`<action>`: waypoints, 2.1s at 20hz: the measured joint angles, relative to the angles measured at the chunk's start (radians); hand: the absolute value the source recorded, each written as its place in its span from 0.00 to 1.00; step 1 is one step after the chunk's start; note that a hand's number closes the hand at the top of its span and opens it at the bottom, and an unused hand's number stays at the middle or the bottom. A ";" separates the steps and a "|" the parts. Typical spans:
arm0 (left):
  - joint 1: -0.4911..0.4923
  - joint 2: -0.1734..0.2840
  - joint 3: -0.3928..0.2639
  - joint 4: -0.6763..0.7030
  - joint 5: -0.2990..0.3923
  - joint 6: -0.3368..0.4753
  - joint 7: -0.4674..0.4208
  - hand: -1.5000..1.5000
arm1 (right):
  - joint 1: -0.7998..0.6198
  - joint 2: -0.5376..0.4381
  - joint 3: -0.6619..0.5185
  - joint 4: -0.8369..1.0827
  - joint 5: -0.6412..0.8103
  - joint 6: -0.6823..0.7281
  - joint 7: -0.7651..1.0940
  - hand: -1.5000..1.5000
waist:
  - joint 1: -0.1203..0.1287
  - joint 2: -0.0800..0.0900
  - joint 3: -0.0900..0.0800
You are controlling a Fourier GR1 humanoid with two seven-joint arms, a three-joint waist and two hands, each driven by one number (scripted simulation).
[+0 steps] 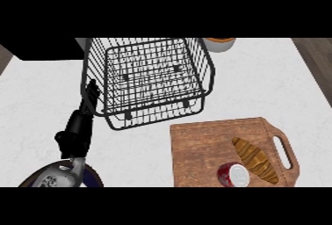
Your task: Pick the can from the cutting board and place it in the tiered basket
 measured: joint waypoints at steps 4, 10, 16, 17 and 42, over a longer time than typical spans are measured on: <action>-0.024 0.002 0.010 0.006 0.005 -0.015 0.011 0.50 | -0.025 -0.042 0.059 -0.016 0.017 -0.030 0.114 0.00 | 0.012 0.003 0.000; -0.039 -0.015 0.003 0.017 -0.007 -0.017 0.016 0.50 | -0.106 -0.111 0.169 -0.031 0.047 -0.083 0.264 0.00 | 0.022 0.004 0.001; -0.037 -0.015 0.014 0.028 -0.006 -0.030 0.005 0.50 | -0.170 -0.184 0.301 -0.042 0.084 -0.110 0.425 0.00 | 0.023 0.003 0.001; -0.034 -0.016 0.014 0.027 -0.005 -0.032 0.007 0.50 | -0.175 -0.194 0.322 -0.043 0.090 -0.110 0.450 0.00 | 0.022 0.002 0.001; -0.041 -0.048 0.041 0.030 -0.031 -0.062 0.017 0.50 | -0.559 -0.255 0.853 -0.068 0.348 -0.159 0.836 0.00 | 0.028 -0.001 0.005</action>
